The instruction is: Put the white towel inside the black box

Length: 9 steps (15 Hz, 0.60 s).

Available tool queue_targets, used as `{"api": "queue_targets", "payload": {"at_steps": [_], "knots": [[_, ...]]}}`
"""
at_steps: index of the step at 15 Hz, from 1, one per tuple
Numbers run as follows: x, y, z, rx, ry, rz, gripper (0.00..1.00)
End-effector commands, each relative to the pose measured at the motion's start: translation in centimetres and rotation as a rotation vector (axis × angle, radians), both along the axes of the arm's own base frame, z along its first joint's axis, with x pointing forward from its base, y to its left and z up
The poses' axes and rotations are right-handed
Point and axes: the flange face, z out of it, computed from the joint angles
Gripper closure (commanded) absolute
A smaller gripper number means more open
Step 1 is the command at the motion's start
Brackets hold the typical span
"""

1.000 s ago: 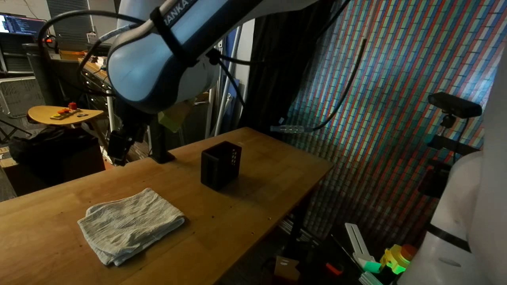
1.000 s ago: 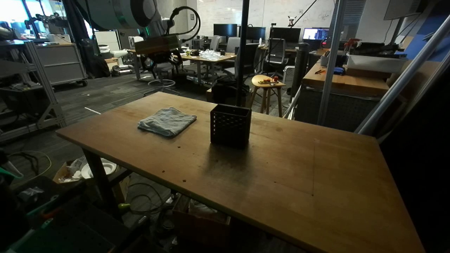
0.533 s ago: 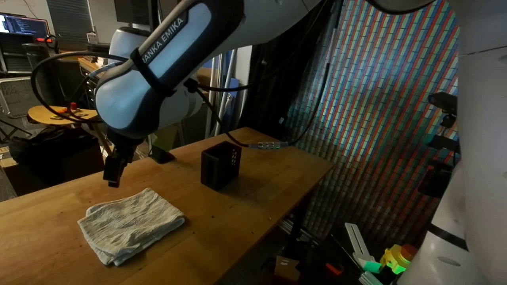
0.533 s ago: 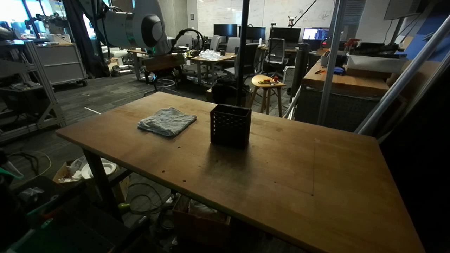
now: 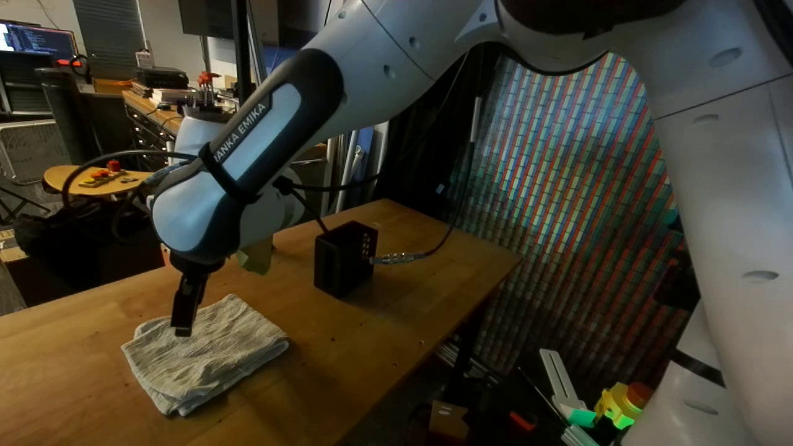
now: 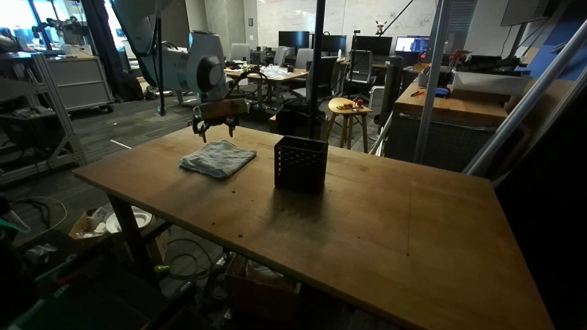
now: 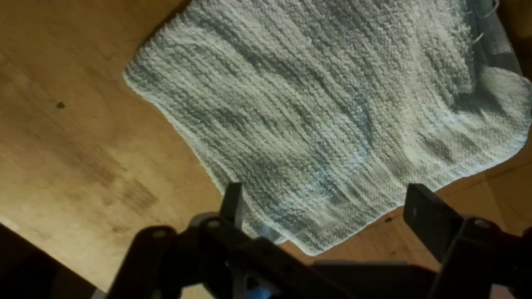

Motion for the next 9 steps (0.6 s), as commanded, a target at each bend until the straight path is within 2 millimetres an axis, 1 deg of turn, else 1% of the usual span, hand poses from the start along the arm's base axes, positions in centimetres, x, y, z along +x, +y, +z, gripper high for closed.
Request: {"api": "queue_targets", "payload": {"at_steps": [1,2,5,7,9], "knots": [[0.8,0.5,-2.7,0.036,0.007,0.039,0.0],[0.5,0.4,-4.0,0.034,0.016,0.045,0.0],[-0.1,0.2,-6.4,0.027,0.04,0.053,0.0],[-0.3,0.3,-7.5,0.031,0.051,0.053,0.0],[-0.4,0.5,-7.6,0.032,0.054,0.055,0.0]]}}
